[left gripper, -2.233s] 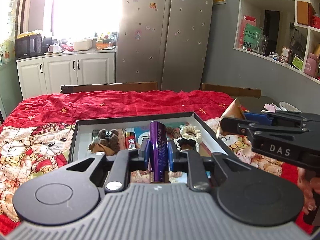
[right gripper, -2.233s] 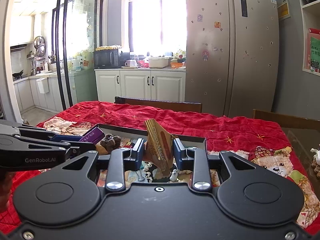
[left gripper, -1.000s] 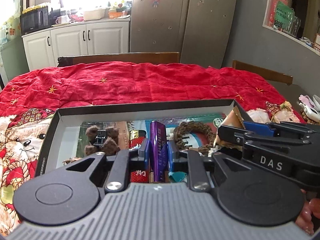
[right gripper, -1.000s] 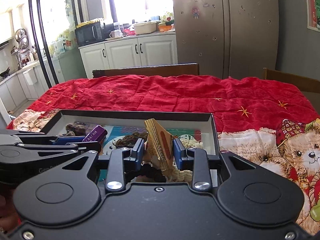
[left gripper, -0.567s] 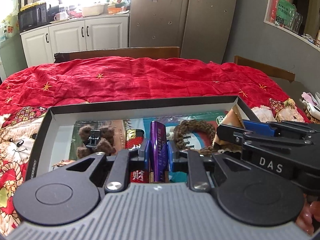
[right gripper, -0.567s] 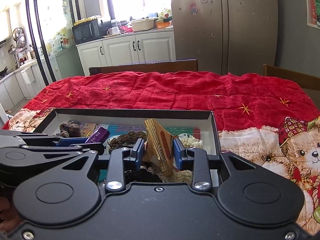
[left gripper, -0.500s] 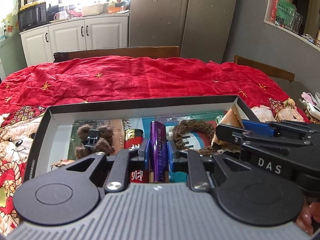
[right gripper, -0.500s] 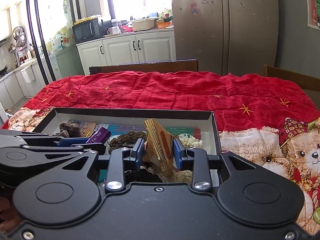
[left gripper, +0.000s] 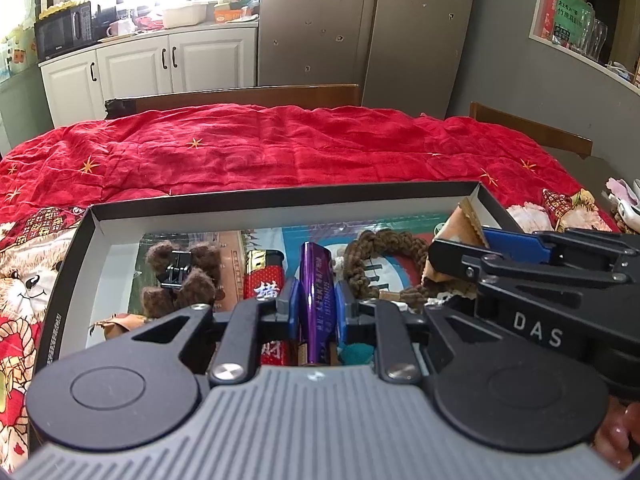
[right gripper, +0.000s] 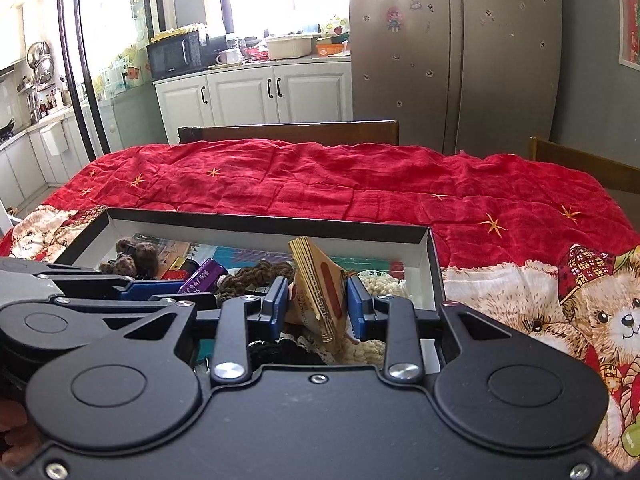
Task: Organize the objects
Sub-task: 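Lower the purple pen into the box while the right gripper lowers the tan card beside it, then open the left gripper to release the pen while the right gripper releases the card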
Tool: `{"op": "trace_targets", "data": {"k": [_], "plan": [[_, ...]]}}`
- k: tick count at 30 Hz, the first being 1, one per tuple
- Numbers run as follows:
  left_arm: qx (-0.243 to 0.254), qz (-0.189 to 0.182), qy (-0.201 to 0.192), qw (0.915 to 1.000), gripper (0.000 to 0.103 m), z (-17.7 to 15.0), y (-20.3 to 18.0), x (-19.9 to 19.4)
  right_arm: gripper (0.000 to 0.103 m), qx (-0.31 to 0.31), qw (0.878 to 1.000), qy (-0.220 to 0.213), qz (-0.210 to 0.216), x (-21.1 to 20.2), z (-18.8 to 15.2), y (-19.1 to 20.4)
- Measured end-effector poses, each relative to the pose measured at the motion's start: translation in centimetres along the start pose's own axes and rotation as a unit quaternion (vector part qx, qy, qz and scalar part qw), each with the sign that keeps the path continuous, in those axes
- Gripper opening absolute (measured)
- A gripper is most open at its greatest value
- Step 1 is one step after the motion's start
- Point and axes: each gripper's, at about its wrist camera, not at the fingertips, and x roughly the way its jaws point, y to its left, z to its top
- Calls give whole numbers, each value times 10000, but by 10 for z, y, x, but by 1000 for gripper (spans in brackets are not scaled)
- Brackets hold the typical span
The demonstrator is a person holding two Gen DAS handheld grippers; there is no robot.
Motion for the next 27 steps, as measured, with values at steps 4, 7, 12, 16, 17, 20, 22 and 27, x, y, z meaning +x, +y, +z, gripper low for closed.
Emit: {"op": "trace_targets", "data": {"k": [4, 7, 12, 16, 17, 20, 22, 27], "plan": [[15, 24, 51, 10000, 22, 0, -1, 2, 31, -57, 10000, -5, -27, 0, -1, 1], [20, 41, 93, 9999, 22, 0, -1, 3, 31, -68, 10000, -3, -30, 1, -1, 1], [46, 56, 116, 9999, 22, 0, -1, 4, 31, -142, 9999, -2, -64, 1, -1, 3], [78, 70, 128, 9999, 22, 0, -2, 3, 31, -164, 9998, 6, -66, 2, -1, 4], [84, 74, 132, 9999, 22, 0, -2, 3, 31, -179, 9998, 7, -74, 2, -2, 4], [111, 90, 144, 9998, 23, 1, -3, 3, 31, -212, 9997, 10, -90, 2, -2, 6], [114, 93, 144, 9998, 28, 1, -4, 3, 31, -206, 9997, 8, -89, 2, -2, 6], [74, 79, 136, 9998, 35, 1, -4, 3, 31, -212, 9997, 6, -85, 2, -2, 6]]}}
